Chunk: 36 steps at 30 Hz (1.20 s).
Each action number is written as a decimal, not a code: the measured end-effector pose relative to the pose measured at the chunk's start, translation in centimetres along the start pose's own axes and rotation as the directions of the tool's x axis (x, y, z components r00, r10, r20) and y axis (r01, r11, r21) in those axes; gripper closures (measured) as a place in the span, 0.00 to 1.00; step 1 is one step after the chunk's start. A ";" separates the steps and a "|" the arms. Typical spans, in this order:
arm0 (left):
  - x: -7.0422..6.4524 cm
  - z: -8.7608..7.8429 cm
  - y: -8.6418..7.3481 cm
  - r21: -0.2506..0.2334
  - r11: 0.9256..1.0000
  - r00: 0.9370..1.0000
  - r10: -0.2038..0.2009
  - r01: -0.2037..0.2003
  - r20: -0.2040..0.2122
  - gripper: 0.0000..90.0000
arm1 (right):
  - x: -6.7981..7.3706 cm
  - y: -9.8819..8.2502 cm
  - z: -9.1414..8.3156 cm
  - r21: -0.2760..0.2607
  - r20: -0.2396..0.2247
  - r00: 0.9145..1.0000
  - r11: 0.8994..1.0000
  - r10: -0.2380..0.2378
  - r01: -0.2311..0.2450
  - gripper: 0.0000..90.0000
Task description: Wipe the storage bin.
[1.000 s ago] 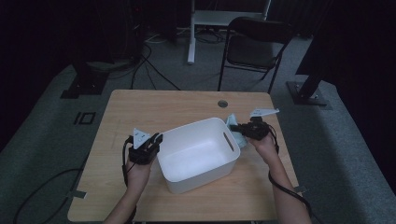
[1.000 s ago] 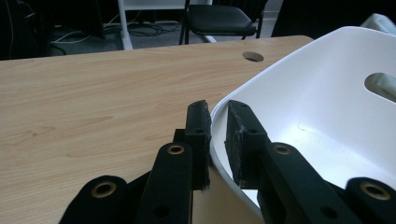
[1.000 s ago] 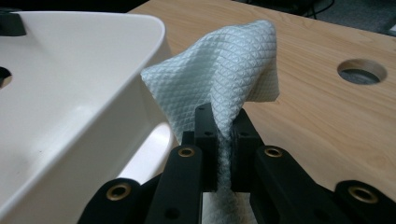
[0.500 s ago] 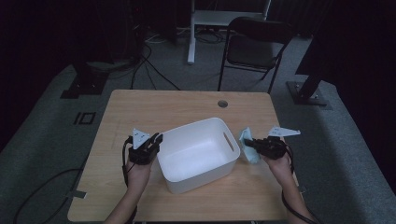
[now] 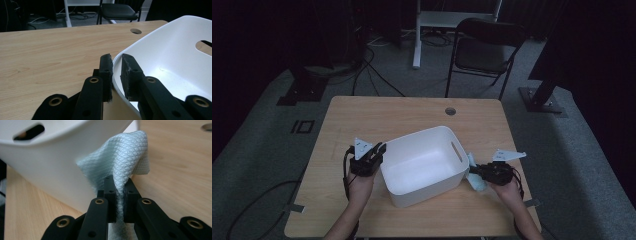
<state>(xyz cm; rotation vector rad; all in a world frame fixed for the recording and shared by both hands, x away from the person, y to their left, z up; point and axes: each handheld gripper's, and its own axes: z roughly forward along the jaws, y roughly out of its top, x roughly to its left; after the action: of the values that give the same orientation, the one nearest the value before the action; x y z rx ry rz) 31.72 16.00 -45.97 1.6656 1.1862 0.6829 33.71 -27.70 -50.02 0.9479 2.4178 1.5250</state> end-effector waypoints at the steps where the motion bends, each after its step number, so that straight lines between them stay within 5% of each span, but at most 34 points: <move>1: 0.0 0.0 0.0 0.000 1.000 1.000 0.000 0.000 -0.001 0.89 | 0.1 0.0 0.4 0.012 -0.010 1.000 1.000 -0.004 0.004 0.94; 4: -0.1 0.0 0.0 0.000 1.000 1.000 -0.002 0.002 -0.006 0.89 | 0.3 0.1 1.2 0.042 0.025 0.999 0.999 -0.029 0.028 0.94; 10: -0.1 0.0 0.1 0.005 1.000 1.000 0.003 -0.003 -0.007 0.89 | -1.0 -0.4 2.9 0.101 0.010 1.000 0.995 0.018 -0.019 0.94; 17: -0.1 0.0 0.1 0.012 1.000 1.000 0.006 -0.006 -0.007 0.88 | -1.7 1.4 3.4 0.063 0.001 1.000 0.998 0.013 -0.013 0.94; 23: -0.1 0.0 0.1 0.010 1.000 1.000 0.006 -0.006 -0.007 0.89 | -2.9 0.6 5.3 0.114 -0.007 0.998 0.992 0.059 -0.058 0.94; 28: -0.1 0.1 0.1 0.011 1.000 1.000 0.009 -0.009 -0.004 0.89 | -2.9 2.5 4.5 0.038 -0.016 0.999 0.998 0.051 -0.050 0.94; 36: -0.1 0.1 0.1 0.008 1.000 1.000 0.010 -0.010 -0.006 0.88 | -3.7 2.2 6.3 0.114 0.003 0.998 0.991 0.065 -0.065 0.94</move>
<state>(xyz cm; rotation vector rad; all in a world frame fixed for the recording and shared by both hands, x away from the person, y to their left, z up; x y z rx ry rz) 31.77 15.84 -45.91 1.6777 1.1871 0.6907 40.28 -24.29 -51.98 1.0571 2.5219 1.4196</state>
